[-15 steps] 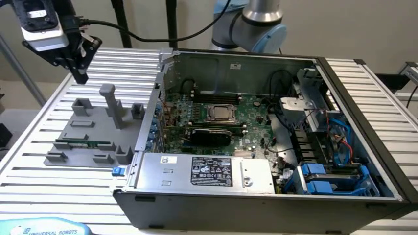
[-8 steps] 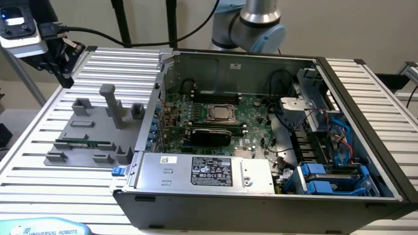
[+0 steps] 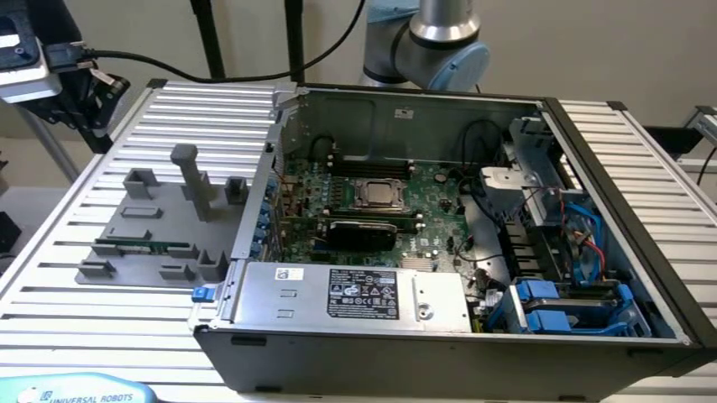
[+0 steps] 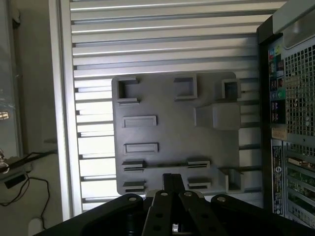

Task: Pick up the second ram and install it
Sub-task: 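Reach for the second ram, then pick up the second ram and move it above second insertion slot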

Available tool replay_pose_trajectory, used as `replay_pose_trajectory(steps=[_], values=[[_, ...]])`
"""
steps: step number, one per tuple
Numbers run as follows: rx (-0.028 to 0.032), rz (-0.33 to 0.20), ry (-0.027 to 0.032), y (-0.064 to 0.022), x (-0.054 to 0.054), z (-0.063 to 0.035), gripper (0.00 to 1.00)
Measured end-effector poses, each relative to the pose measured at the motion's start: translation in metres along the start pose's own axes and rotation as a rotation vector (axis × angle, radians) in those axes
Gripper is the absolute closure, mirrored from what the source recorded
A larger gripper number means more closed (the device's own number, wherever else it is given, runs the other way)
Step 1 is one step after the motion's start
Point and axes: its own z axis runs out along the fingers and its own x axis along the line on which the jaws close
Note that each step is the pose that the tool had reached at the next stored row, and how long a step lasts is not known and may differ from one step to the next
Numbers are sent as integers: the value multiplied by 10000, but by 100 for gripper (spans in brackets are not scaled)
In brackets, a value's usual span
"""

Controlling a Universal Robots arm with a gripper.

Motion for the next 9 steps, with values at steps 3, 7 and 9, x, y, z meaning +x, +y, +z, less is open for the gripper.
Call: replay_pose_trajectory(steps=[3, 7, 9], values=[[1, 0, 1, 0, 0, 0, 89], [0, 0, 0, 0, 0, 0, 89], [1, 1, 0, 0, 0, 0, 89]])
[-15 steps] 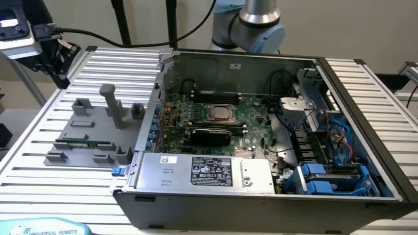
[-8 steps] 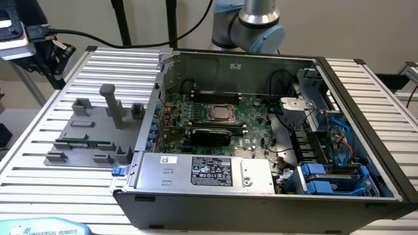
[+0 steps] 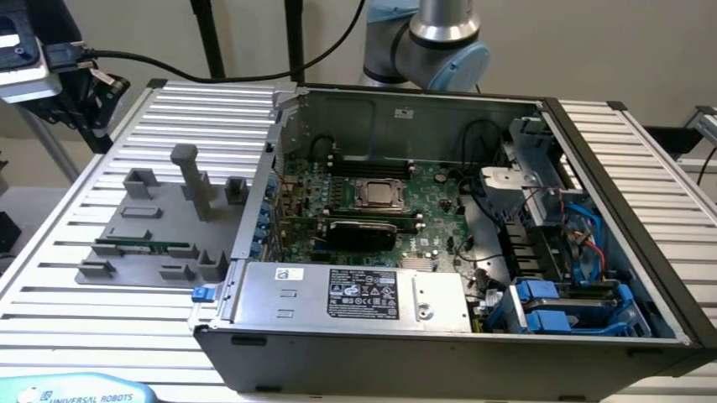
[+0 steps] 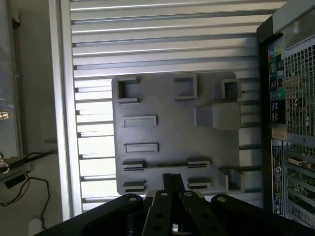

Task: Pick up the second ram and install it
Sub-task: 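Pick up the second ram and move it above second insertion slot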

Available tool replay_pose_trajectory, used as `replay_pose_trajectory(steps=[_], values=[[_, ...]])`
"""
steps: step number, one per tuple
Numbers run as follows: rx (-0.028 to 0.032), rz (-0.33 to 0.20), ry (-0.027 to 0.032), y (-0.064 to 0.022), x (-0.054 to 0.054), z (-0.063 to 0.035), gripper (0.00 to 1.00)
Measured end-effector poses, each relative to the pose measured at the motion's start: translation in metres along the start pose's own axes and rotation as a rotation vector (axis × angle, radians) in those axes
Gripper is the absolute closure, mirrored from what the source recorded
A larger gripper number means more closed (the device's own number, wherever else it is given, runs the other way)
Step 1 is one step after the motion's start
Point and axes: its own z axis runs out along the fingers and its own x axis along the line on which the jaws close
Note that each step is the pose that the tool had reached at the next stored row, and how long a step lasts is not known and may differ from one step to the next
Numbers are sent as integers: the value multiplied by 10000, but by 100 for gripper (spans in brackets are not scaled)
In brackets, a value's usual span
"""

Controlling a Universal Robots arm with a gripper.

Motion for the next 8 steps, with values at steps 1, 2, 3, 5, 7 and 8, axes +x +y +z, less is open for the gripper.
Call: replay_pose_trajectory(steps=[1, 2, 3, 5, 7, 8], values=[[0, 0, 0, 0, 0, 0, 89], [0, -1, 0, 0, 0, 0, 89], [-1, 0, 0, 0, 0, 0, 89], [1, -39, 3, 0, 0, 2, 89], [-6, -379, 17, 0, 1, 9, 89], [-9, -564, 25, 0, 1, 13, 89]])
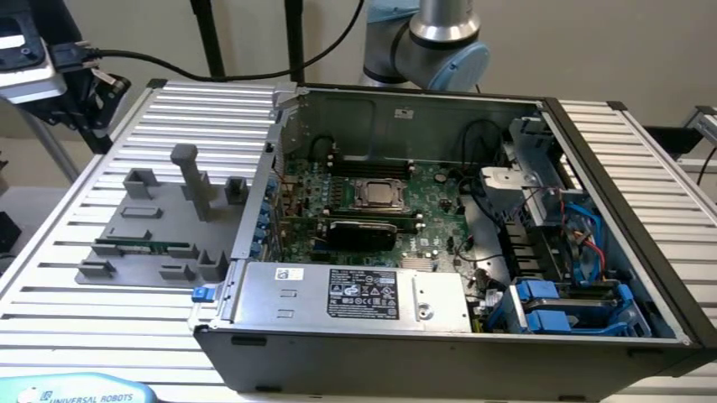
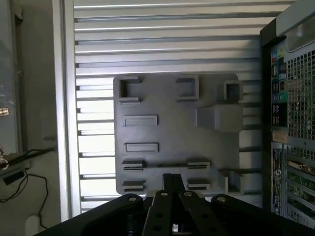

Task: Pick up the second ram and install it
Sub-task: 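Pick up the second ram and move it above second insertion slot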

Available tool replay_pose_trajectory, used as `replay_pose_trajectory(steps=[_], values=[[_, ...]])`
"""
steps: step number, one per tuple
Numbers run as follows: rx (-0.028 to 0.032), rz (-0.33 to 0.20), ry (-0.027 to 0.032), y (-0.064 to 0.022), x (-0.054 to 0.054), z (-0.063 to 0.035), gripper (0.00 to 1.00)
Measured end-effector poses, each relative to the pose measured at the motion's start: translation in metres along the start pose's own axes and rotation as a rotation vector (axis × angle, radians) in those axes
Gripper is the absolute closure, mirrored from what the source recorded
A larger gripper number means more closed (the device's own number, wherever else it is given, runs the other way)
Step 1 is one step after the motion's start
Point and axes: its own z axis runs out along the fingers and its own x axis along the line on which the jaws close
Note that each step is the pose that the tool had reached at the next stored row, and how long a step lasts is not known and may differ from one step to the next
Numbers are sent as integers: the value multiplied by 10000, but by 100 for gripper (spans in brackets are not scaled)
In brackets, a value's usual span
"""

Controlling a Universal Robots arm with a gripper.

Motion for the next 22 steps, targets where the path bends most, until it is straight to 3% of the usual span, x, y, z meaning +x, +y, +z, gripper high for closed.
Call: replay_pose_trajectory(steps=[22], values=[[-65, -3990, 189, -4, 1, 76, 89]])
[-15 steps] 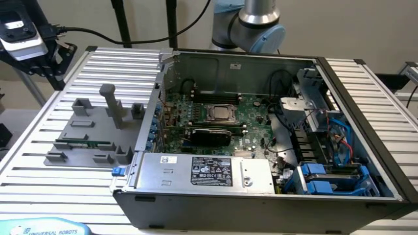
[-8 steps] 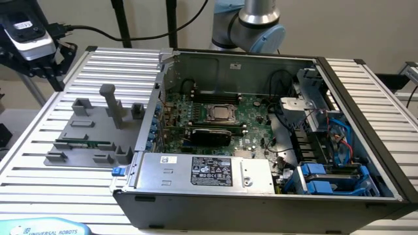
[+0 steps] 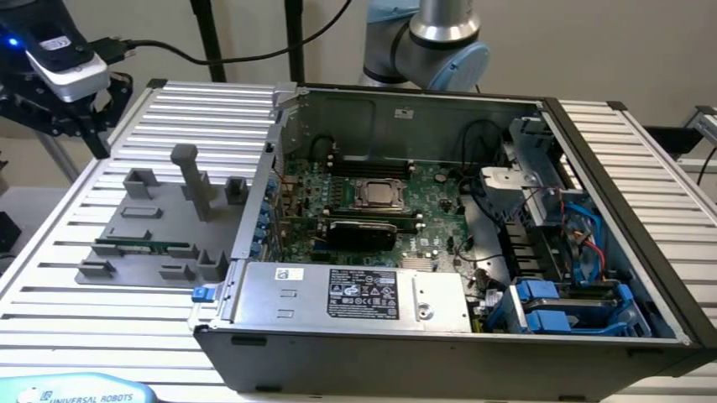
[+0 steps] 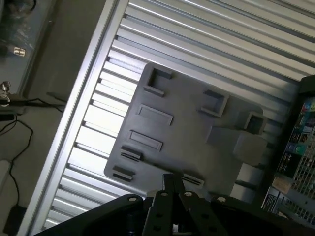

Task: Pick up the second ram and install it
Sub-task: 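Pick up the second ram and move it above second insertion slot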

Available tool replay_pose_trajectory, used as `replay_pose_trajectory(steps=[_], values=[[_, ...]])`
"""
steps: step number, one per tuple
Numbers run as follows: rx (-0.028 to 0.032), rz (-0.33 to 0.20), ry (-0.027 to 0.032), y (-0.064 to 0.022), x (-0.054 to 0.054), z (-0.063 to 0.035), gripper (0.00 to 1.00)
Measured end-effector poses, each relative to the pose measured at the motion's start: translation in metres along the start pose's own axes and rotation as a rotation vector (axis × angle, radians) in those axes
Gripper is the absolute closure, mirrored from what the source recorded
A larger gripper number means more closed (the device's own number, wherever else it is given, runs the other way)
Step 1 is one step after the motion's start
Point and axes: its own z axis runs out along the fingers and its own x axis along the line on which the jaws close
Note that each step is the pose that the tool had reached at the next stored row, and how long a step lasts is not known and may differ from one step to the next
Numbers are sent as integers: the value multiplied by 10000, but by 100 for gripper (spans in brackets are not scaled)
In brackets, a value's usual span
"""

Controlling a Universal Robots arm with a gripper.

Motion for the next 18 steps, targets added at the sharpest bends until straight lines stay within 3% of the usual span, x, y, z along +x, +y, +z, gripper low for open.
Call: replay_pose_trajectory(steps=[18], values=[[-53, -3267, 155, -4, 1, 76, 89]])
